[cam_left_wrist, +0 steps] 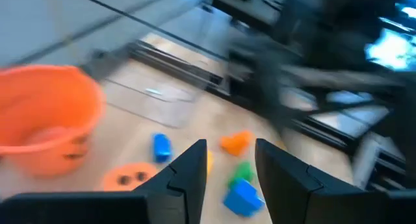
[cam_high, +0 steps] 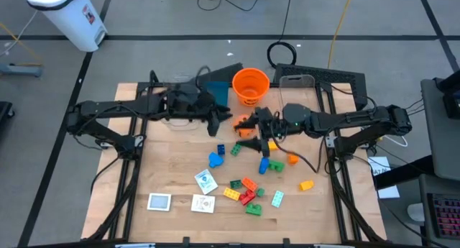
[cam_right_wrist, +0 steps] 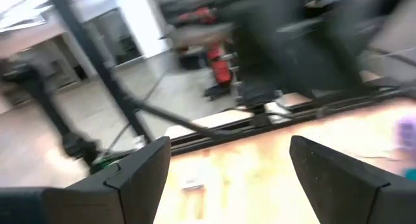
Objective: Pick & Place Toys
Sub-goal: Put the blue game piece into the right transparent bin
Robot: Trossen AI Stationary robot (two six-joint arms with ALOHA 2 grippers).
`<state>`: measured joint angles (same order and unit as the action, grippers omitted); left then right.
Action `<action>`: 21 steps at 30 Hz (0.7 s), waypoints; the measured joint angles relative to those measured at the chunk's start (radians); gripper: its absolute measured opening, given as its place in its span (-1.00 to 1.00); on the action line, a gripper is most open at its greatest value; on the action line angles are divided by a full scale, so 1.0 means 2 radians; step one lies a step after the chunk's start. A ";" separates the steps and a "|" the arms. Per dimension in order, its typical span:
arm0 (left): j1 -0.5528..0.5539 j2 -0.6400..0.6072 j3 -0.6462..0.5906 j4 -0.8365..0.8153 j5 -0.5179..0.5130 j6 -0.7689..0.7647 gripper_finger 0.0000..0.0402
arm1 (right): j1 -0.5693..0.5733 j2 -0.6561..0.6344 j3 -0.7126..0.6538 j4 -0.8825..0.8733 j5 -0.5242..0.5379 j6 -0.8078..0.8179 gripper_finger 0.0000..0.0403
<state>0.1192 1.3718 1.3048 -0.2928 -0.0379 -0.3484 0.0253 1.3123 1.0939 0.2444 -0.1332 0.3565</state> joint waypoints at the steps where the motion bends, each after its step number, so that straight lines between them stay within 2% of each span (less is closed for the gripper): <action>1: 0.001 -0.001 0.000 -0.001 -0.006 0.000 -0.32 | 0.001 0.000 0.000 -0.001 -0.003 0.000 0.53; 15: 0.002 -0.013 -0.001 -0.049 0.016 0.005 -0.32 | -0.002 0.000 0.000 -0.026 0.013 -0.032 0.53; 18: -0.006 -0.013 -0.001 -0.052 0.016 0.033 -0.32 | -0.001 0.000 0.000 -0.050 0.012 -0.048 0.53; 21: -0.020 -0.013 -0.001 -0.052 0.007 0.097 -0.32 | -0.002 0.000 0.000 -0.072 0.015 -0.067 0.53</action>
<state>0.0801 1.3453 1.3033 -0.3974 -0.0247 -0.1535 0.0223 1.3117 1.0946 0.1002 -0.1030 0.2229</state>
